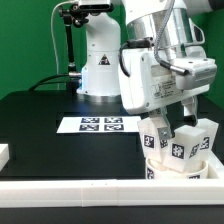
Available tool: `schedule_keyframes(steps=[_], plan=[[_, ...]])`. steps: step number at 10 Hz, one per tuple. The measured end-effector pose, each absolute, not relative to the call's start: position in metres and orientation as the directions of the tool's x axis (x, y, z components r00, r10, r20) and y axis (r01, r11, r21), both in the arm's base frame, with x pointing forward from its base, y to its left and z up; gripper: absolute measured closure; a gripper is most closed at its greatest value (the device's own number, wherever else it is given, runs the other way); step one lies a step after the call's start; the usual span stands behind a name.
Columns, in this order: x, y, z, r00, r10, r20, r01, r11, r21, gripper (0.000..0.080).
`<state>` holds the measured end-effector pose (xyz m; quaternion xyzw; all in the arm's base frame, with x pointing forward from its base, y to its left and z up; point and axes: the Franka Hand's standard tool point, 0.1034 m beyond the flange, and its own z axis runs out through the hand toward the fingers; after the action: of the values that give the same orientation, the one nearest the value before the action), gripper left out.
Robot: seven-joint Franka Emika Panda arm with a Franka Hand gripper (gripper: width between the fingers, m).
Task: Assemble stool
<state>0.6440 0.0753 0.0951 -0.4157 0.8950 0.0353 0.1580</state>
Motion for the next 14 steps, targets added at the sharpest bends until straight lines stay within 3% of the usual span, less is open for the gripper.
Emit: schedule_keyframes(steps=[2,4,6,9,14], plan=[[0.6471,0.0764,0.1063,-0.588,-0.741,-0.325,-0.765,0.64,-0.076,0.0151],[0.6461,0.0765,0.1035,-0.569,-0.758,-0.319,-0.78,0.62,-0.083,0.015],[0.6457,0.0764,0.103,-0.467,-0.83,-0.304,-0.846,0.52,-0.12,0.015],[0.6443,0.0785,0.1024,-0.064,-0.982,-0.177,-0.984,0.092,-0.154,0.015],[0.646,0.0821,0.1052,0.28,-0.953,-0.117,-0.946,-0.254,-0.201,0.015]])
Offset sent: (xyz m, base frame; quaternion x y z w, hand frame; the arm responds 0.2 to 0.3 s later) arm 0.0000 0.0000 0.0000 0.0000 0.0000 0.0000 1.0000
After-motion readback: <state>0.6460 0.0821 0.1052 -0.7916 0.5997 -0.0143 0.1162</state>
